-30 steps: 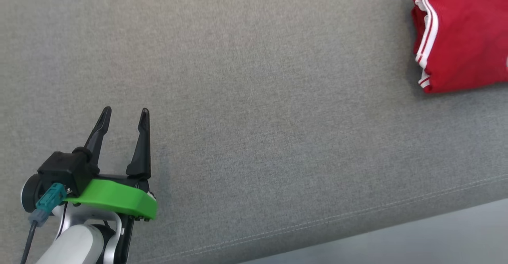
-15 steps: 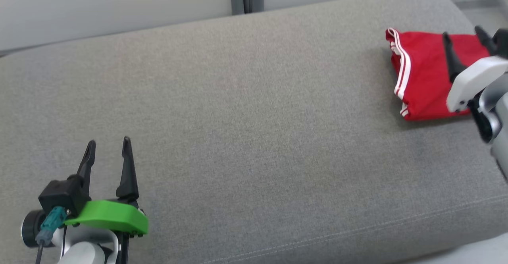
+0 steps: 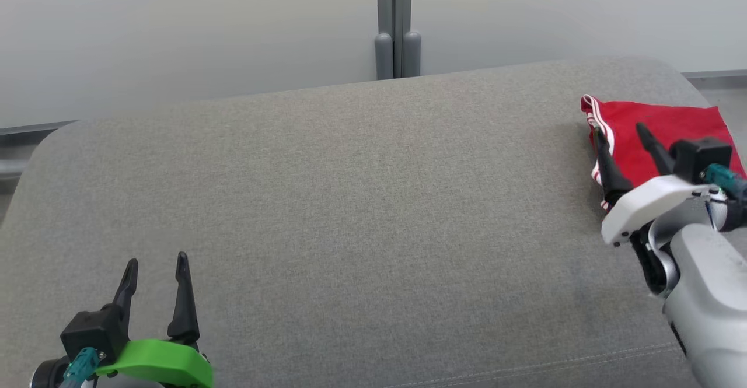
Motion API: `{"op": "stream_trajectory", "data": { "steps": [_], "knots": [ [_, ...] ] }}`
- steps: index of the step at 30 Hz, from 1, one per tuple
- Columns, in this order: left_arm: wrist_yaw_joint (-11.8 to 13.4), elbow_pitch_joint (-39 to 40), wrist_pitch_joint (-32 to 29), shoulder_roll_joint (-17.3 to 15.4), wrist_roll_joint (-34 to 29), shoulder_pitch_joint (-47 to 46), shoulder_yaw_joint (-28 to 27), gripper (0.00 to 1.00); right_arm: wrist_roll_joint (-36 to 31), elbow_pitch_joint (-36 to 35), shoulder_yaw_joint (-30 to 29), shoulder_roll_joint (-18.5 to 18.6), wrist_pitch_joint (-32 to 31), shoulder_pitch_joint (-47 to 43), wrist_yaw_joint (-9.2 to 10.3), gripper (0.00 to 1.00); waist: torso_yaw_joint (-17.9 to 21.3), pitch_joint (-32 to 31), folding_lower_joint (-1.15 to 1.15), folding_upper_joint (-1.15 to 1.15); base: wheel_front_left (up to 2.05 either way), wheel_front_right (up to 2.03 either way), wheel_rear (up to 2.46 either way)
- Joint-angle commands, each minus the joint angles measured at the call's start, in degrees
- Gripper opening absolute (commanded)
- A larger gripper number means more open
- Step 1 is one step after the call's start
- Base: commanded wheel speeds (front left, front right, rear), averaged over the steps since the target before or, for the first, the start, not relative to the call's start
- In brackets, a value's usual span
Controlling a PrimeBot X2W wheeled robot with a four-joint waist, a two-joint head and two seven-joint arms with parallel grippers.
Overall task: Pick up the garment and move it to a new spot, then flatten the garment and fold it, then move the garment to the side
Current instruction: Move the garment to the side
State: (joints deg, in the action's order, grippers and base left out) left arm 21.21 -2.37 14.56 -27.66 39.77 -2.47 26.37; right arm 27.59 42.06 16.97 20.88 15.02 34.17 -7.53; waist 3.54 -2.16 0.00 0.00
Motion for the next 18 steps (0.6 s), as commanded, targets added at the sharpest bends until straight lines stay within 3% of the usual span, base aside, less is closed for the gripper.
{"op": "stream_trajectory", "data": {
  "steps": [1,9,18],
  "knots": [
    [0.3,0.0,0.2,-0.1,0.4,1.5,-0.4,1.00,-2.6,-2.2,-2.3,-1.4,0.2,-3.4,0.09,1.00,-1.2,-1.2,0.00,0.00,0.00,0.00,0.00],
    [0.0,1.2,0.6,0.9,0.4,4.6,-1.6,1.00,-12.8,-13.1,-11.4,-10.2,-1.5,-14.8,0.09,1.00,-2.7,-2.1,0.00,0.00,0.00,0.00,0.00],
    [-1.4,0.5,0.7,2.1,-0.6,4.8,-1.2,1.00,-20.3,-24.4,-14.7,-16.6,-6.3,-24.9,0.09,1.00,-4.1,-2.1,0.00,0.00,0.00,0.00,0.00]
  ]
}}
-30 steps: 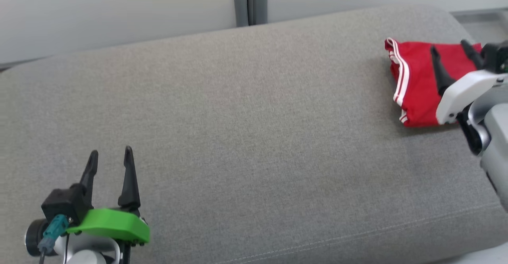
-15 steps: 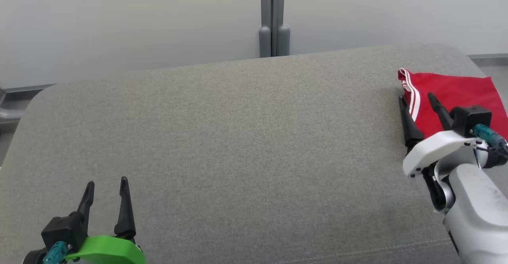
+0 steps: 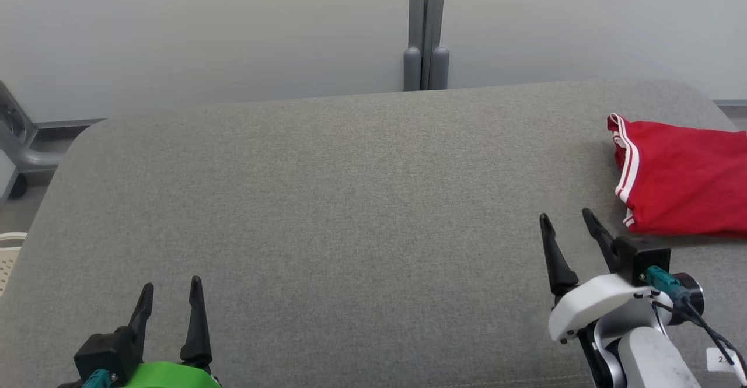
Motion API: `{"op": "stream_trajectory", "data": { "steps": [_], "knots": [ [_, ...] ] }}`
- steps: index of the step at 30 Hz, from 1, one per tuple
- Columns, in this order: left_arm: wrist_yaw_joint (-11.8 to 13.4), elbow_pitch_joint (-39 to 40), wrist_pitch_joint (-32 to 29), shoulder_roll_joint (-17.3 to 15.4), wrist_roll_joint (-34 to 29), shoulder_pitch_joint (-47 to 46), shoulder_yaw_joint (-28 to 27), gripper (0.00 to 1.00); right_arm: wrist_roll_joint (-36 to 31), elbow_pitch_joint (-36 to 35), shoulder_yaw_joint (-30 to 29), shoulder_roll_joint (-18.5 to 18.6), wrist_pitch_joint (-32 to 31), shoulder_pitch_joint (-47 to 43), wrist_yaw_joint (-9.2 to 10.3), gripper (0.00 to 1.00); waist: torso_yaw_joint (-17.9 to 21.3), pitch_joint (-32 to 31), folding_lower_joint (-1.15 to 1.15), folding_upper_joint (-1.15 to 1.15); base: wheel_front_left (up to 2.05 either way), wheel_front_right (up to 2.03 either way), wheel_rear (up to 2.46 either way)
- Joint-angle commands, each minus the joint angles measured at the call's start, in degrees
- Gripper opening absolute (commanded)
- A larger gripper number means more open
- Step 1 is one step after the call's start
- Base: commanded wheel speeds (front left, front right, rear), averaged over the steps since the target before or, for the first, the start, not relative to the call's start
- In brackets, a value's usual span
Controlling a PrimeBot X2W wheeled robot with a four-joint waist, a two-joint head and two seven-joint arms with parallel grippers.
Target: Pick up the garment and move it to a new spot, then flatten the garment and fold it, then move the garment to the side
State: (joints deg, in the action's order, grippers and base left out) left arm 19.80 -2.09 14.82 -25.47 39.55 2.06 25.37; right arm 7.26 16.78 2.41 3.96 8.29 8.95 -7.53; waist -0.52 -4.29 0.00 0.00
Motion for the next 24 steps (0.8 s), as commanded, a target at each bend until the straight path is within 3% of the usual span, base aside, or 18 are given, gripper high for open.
{"op": "stream_trajectory", "data": {
  "steps": [1,10,24],
  "knots": [
    [-0.4,-0.4,0.4,0.1,-0.2,0.2,-0.1,1.00,-0.2,-1.3,0.0,-0.4,-0.5,-1.6,0.09,1.00,-0.3,0.0,0.00,0.00,0.00,0.00,0.00],
    [-1.9,-2.8,-0.5,0.0,0.9,-0.8,0.6,1.00,2.3,-6.8,1.1,-1.0,-2.1,-7.2,0.09,1.00,-1.0,0.2,0.00,0.00,0.00,0.00,0.00],
    [-2.3,-3.2,-0.6,0.6,1.2,-1.7,1.1,1.00,3.2,-9.0,1.8,-1.0,-3.0,-8.2,0.09,1.00,-0.6,0.7,0.00,0.00,0.00,0.00,0.00]
  ]
}}
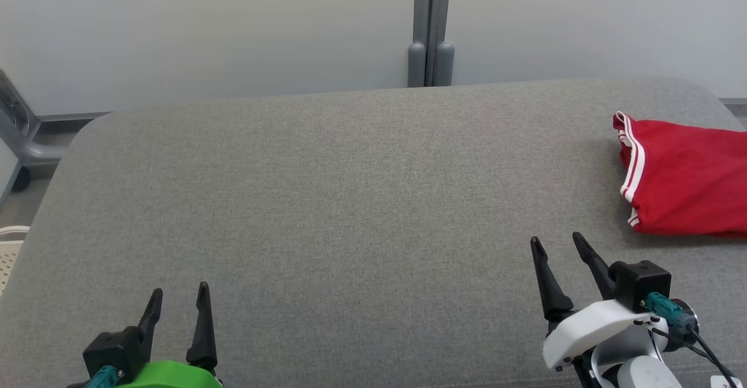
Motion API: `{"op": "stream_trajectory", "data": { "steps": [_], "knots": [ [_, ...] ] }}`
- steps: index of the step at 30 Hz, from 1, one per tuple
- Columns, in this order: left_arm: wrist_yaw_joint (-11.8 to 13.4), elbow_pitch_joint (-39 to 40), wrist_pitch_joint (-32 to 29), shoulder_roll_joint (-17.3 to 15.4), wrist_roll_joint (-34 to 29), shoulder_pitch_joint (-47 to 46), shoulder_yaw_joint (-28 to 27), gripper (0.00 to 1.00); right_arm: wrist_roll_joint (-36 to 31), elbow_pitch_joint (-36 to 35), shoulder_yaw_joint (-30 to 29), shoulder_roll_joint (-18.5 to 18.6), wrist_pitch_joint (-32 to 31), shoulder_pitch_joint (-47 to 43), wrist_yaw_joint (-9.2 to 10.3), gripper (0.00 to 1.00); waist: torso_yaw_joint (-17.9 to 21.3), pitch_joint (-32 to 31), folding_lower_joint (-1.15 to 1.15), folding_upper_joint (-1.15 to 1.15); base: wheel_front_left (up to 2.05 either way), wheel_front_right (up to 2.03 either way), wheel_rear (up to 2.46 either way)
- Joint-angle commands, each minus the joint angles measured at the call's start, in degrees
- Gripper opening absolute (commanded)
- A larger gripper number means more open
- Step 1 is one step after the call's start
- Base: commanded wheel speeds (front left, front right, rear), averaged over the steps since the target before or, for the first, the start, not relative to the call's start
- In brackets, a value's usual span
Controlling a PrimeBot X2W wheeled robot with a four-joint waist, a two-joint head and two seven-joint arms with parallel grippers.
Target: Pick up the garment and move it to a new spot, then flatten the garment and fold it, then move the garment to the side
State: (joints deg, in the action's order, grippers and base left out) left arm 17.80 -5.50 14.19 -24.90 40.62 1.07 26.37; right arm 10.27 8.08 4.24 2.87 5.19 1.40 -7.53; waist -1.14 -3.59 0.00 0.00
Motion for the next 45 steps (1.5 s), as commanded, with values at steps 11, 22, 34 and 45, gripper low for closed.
{"op": "stream_trajectory", "data": {
  "steps": [11,22,34,45],
  "knots": [
    [-0.8,-1.2,-0.5,1.7,0.9,0.6,0.1,0.00,2.4,1.6,-0.2,-0.2,-0.5,-0.6,0.00,0.00,0.0,0.1,0.00,0.00,0.00,0.00,0.00],
    [-4.1,-3.1,-2.7,4.4,8.0,-1.4,-3.7,0.00,13.1,2.7,-2.5,-0.1,-2.5,0.7,0.01,0.00,0.1,0.4,0.00,0.00,0.00,0.00,0.00],
    [-8.0,-5.6,-5.3,7.5,16.0,-4.0,-8.0,0.00,25.3,3.9,-5.1,-0.1,-4.9,2.4,0.02,0.00,0.2,0.8,0.00,0.00,0.00,0.00,0.00],
    [-10.9,-6.9,-7.2,9.9,21.9,-5.6,-11.3,0.00,34.3,4.9,-7.1,0.0,-6.6,3.5,0.02,0.00,0.3,1.1,0.00,0.00,0.00,0.00,0.00]
  ]
}}
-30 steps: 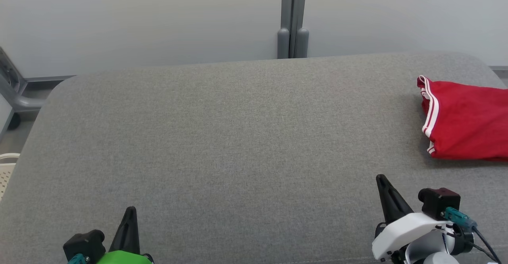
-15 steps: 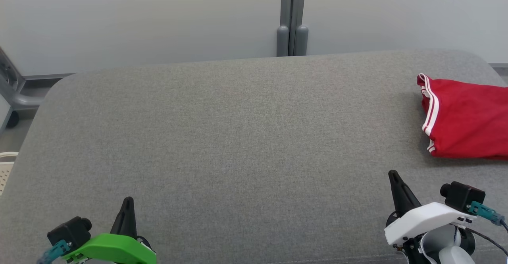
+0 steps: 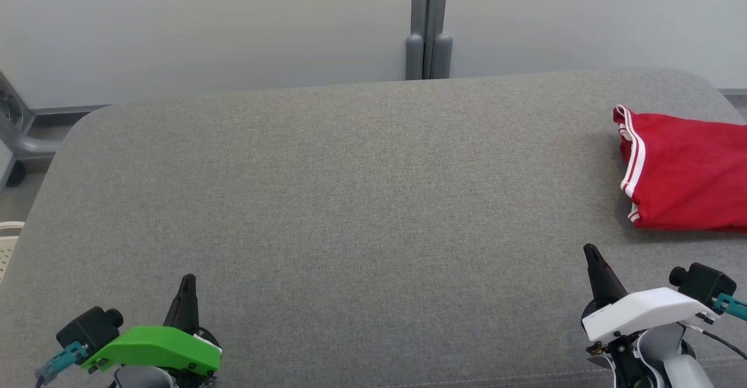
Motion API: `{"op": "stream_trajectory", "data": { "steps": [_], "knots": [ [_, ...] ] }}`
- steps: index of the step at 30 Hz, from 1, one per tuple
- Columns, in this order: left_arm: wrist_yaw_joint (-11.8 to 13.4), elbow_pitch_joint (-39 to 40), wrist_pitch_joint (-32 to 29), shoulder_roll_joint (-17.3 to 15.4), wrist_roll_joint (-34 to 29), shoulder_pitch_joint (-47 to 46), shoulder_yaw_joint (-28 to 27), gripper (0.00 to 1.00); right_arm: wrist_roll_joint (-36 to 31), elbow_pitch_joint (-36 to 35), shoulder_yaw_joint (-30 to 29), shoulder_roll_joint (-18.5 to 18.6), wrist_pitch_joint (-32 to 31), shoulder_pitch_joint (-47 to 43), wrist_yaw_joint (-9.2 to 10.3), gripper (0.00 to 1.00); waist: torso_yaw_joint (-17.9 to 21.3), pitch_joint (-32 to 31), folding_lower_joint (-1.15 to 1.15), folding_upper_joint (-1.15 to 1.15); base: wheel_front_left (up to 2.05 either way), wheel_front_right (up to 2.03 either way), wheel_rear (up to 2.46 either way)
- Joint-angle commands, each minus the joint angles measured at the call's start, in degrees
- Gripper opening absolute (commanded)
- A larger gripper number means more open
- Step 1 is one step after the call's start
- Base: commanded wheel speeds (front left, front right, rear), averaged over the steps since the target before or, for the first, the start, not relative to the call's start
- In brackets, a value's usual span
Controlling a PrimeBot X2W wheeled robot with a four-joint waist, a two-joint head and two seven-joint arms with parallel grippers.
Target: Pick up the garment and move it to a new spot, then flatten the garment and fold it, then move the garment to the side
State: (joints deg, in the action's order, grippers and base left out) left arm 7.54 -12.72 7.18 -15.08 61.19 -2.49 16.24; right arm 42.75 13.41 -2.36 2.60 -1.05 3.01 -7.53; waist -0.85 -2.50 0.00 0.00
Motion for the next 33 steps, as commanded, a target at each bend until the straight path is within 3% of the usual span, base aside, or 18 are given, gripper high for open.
{"op": "stream_trajectory", "data": {
  "steps": [1,33],
  "knots": [
    [-0.8,0.3,-0.4,0.3,1.8,-2.2,-1.4,0.00,2.6,-0.3,-0.6,0.3,-0.5,2.0,0.02,0.00,0.0,0.1,0.00,0.00,0.00,0.00,0.00],
    [-7.4,-3.2,-4.9,5.8,15.5,-6.1,-8.9,0.00,23.4,1.9,-5.2,0.4,-4.6,4.7,0.02,0.00,0.3,1.0,0.00,0.00,0.00,0.00,0.00]
  ]
}}
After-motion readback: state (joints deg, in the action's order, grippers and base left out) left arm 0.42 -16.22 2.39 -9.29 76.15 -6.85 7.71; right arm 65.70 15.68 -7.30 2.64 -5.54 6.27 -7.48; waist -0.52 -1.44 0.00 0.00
